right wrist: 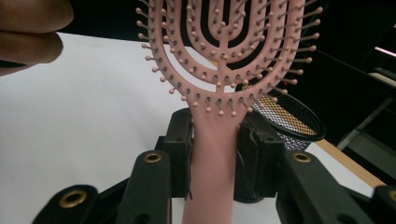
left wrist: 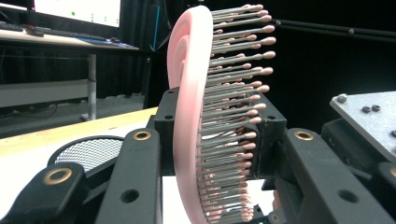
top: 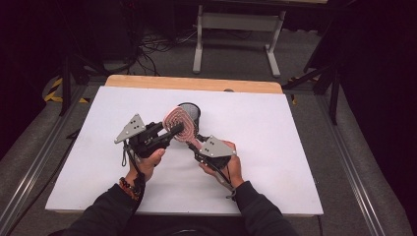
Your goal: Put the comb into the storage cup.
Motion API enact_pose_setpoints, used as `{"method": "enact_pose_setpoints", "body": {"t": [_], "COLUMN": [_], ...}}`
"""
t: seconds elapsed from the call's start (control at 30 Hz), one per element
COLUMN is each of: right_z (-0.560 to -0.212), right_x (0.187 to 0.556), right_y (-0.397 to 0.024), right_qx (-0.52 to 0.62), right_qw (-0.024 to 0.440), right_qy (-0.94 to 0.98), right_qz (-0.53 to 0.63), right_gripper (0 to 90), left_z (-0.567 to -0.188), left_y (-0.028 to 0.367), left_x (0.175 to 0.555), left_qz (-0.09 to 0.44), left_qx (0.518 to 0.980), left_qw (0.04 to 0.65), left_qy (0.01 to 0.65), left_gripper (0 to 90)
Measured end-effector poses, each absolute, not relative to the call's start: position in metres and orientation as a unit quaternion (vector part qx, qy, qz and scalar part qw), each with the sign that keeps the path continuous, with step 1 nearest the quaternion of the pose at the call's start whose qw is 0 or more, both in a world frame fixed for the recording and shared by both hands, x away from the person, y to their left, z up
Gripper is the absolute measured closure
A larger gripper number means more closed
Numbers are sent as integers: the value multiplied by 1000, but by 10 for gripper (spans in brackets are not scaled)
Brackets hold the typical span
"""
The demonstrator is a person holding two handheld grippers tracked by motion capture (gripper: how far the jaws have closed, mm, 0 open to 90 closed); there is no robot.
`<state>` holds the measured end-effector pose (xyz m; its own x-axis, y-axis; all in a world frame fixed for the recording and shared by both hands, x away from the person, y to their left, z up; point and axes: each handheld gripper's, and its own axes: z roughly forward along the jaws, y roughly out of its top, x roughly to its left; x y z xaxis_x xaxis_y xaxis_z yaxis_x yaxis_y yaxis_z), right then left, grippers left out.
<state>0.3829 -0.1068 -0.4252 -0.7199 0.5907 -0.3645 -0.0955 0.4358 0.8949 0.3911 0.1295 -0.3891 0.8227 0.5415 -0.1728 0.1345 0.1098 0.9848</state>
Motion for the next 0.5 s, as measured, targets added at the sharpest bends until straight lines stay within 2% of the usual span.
{"method": "enact_pose_setpoints", "body": {"t": [0.1, 0.33, 0.5], "right_z": [-425, -426, -427], "right_x": [382, 380, 377], "right_y": [-106, -104, -106], "right_qx": [158, 153, 152], "right_qw": [338, 328, 317], "right_qy": [777, 786, 791], "right_qz": [506, 502, 501], "right_gripper": [628, 421, 349], "left_z": [-388, -387, -386], "left_y": [129, 134, 140], "left_x": [391, 392, 393], "left_qz": [153, 163, 170], "left_qx": [656, 655, 654], "left_qw": [695, 693, 691], "left_qy": [253, 254, 257], "left_gripper": [635, 636, 636]}}
